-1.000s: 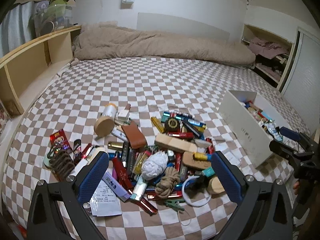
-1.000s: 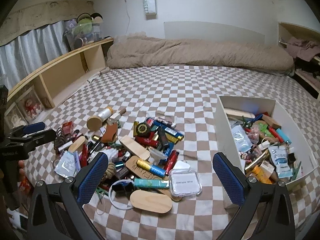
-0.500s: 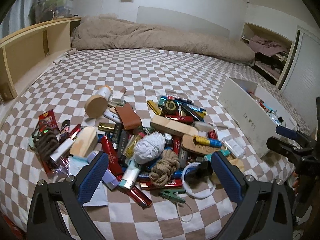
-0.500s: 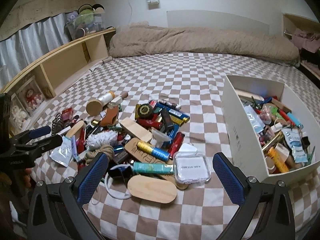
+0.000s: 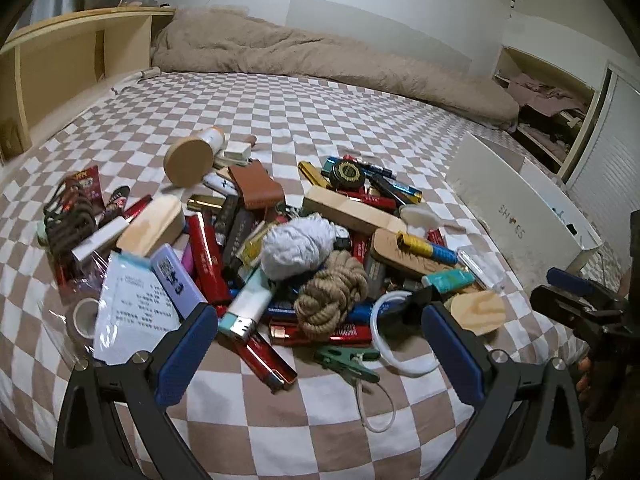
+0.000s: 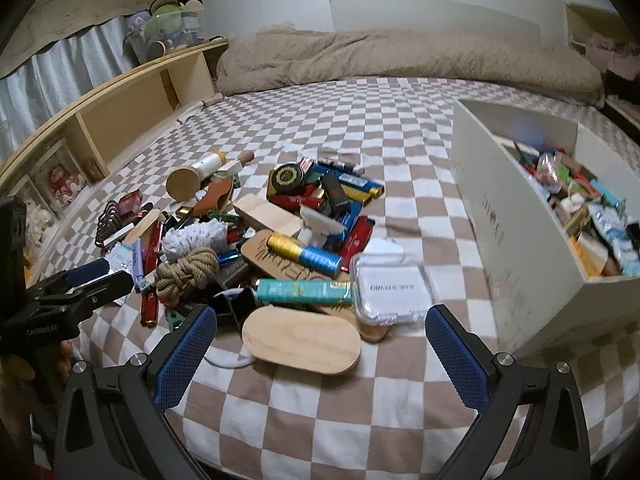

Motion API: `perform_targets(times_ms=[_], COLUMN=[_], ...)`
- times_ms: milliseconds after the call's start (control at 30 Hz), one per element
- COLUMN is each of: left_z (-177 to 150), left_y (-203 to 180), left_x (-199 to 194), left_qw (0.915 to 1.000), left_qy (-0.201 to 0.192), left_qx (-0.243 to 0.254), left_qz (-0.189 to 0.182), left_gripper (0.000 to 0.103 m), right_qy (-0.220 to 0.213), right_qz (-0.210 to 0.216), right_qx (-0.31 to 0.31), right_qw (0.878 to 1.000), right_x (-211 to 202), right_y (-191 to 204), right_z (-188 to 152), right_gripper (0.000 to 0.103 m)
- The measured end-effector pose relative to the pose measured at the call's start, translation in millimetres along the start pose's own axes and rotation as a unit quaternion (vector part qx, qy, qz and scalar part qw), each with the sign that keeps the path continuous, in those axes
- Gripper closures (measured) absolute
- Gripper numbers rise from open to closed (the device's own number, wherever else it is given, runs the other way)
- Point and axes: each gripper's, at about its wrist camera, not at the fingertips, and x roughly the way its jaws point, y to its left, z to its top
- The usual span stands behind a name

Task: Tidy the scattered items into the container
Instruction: 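Close the left tool on a green clothespin while the right approaches the clear NAIL STUDIO box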

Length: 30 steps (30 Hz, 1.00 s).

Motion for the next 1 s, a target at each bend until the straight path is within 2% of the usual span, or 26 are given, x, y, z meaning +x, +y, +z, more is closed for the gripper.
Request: perform_targets(times_ms=[233,433,533,600,767,1000], left_z=[-17,-31,-36,-37,-44,-43], left_y=[-12,-17,-17,-17,-19,-22], left_x=[14,26,31,33,42,53], left_qw=[0.9995,0.9987,0.9983,0.998,0.9972,0.9978], left_qy=[0.018,0.04,0.049,0.054,0.068,0.064], left_qx=[0.023,0.016,0.008,0.003,-0.004,0.004], left_qz=[-0.009,-0.027,-0.03,-0.034,-0.033,-0.019], left_gripper=[0.001,0.016,0.03,0.035,0.036,0.036], right_qy=[0.016,0.032,0.032,0.033,0.024,0.011], right_qz=[-0.001,0.009,0.013,0.015,0.014,0.023], right_qx=[0.012,0.031,0.039,0.043,0.041,0.05], right_qw=[1.0,0.999,0.999,0.998,0.999,0.998], right_x=[17,31,35,38,41,41], right_y=[-4,-8,-10,-11,-10,-13], right_z=[-20,-37,-43,-45,-47,-51], right_gripper=[0.0,0.0,0.0,0.0,0.0,0.0])
